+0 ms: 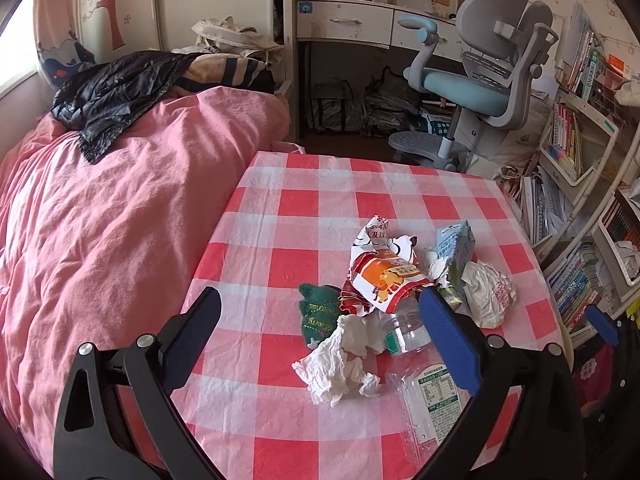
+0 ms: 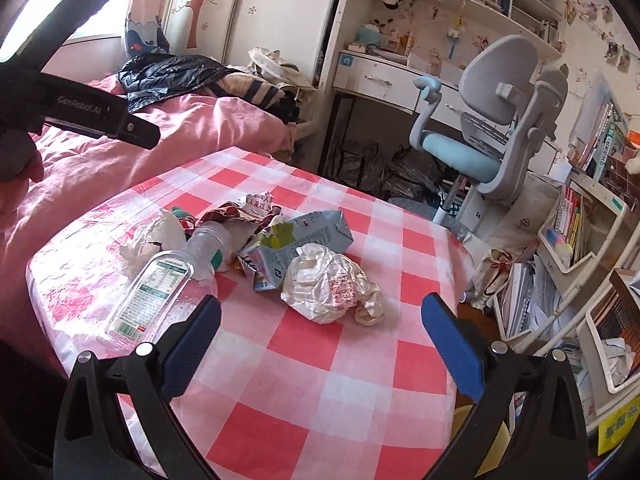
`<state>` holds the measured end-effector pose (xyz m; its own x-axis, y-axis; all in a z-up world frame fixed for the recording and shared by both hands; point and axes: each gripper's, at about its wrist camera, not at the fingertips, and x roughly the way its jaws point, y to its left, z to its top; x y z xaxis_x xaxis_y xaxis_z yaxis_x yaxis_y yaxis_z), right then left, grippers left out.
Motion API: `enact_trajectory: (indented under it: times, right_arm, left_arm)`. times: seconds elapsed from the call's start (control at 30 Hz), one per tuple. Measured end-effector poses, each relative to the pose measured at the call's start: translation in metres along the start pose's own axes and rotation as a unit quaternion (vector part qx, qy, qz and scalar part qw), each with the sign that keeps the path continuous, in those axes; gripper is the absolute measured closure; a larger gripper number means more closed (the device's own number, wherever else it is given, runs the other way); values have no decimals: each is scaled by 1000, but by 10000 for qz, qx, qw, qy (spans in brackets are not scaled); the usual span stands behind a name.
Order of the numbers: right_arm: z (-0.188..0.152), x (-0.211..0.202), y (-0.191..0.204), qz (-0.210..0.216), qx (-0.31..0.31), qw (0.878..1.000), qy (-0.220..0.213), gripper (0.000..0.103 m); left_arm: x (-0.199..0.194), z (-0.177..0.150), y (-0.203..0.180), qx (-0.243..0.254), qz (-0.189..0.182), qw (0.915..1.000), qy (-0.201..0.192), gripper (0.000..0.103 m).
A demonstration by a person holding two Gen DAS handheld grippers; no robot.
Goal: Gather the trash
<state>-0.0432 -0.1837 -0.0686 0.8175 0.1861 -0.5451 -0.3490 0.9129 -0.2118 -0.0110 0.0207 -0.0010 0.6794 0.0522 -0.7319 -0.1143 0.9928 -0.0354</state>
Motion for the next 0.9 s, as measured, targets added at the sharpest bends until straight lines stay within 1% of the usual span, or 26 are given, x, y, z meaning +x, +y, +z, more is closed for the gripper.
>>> enact_trajectory:
  times: [0.07, 0.2, 0.3, 0.43, 0.63, 0.87, 0.9]
  right_arm:
    - [0, -2, 4, 58, -50, 9999, -74, 6]
    - [0, -2, 8, 84, -168, 9997, -131, 6]
    - [-1, -4, 8, 66, -233, 9996, -134, 6]
    - [-1, -6, 3, 48, -177, 9997, -138, 6]
    - [0, -5, 2, 48, -186, 9998, -94, 6]
    - [1, -5, 2, 65, -131, 9998, -118, 6]
    - [1, -6, 1, 68, -115, 9998, -136, 6]
  left_arm:
    - [0, 1, 3, -71, -59, 10000, 12, 7]
    - [0, 0, -1, -10, -79, 10000, 23, 7]
    - [2, 0, -8, 127, -25, 9999, 84, 7]
    - [2, -2, -14, 258, 4, 9997, 6, 7]
    - [1, -4, -19, 474, 196, 9987, -33, 7]
    - [-3, -4, -17, 492, 244, 9984, -106, 7]
    - [-3, -4, -17, 507, 242, 9984, -59, 7]
